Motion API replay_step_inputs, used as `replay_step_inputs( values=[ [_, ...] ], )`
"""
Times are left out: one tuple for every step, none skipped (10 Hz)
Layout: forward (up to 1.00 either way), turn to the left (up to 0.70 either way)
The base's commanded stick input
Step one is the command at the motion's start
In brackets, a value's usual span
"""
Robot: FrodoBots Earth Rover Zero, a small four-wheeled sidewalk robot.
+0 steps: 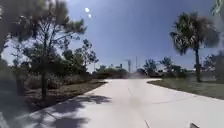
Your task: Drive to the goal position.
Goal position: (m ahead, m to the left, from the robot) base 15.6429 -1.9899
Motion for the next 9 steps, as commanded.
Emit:
replay_step_inputs(
  values=[
    [0.70, 0.00],
    [0.70, 0.00],
    [0.70, 0.00],
    [0.70, 0.00],
    [0.70, 0.00],
    [0.70, 0.00],
    [0.70, 0.00],
    [0.70, 0.00],
    [0.70, 0.00]
  ],
)
